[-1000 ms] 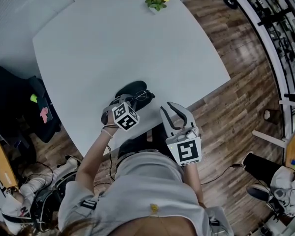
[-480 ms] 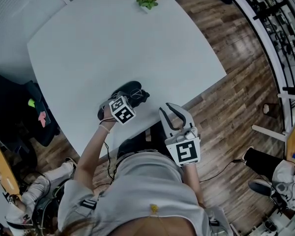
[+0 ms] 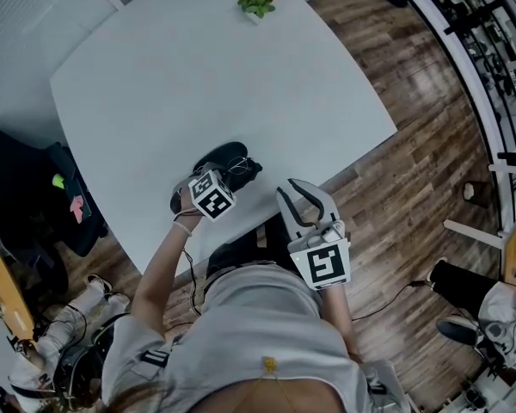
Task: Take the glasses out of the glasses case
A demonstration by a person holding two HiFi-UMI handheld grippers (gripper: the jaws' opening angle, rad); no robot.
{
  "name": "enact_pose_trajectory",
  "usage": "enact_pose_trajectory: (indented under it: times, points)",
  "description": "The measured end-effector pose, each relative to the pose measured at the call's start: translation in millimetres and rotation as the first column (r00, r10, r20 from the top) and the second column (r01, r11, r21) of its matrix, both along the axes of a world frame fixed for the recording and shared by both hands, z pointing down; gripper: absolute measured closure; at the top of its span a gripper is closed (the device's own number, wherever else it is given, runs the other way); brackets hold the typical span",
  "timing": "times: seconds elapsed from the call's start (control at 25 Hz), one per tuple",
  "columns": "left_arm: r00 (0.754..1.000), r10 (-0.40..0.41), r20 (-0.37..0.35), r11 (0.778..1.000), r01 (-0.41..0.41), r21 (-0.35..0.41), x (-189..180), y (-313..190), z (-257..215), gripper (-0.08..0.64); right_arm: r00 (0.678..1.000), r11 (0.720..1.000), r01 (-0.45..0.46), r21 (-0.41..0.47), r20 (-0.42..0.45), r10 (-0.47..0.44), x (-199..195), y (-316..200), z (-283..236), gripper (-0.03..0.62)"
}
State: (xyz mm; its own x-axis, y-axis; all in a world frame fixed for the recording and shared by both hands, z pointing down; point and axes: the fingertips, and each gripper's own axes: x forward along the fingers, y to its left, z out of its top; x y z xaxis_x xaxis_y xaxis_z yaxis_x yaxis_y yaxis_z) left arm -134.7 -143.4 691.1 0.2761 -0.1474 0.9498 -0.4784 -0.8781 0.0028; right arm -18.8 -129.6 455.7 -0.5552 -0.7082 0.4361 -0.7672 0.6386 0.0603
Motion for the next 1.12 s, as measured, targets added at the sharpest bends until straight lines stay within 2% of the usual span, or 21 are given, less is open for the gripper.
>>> enact_pose_trajectory:
  times: [0.44, 1.12]
  points:
    - [1.0, -0.021, -0.01, 1.0, 0.021, 0.014, -0.4, 3.2, -22.2, 0.508, 1.0, 1.0, 0.022, 0.015, 0.003, -0.022, 0.6, -1.6, -0.5, 0.502]
    - [0.999, -0.041, -0.029, 0.999, 0.042, 0.029, 1.5, 12.5, -81.6, 0.508, 0.998, 0.997, 0.062, 0.042, 0.014, -0.063, -3.7, -7.2, -7.3, 0.502]
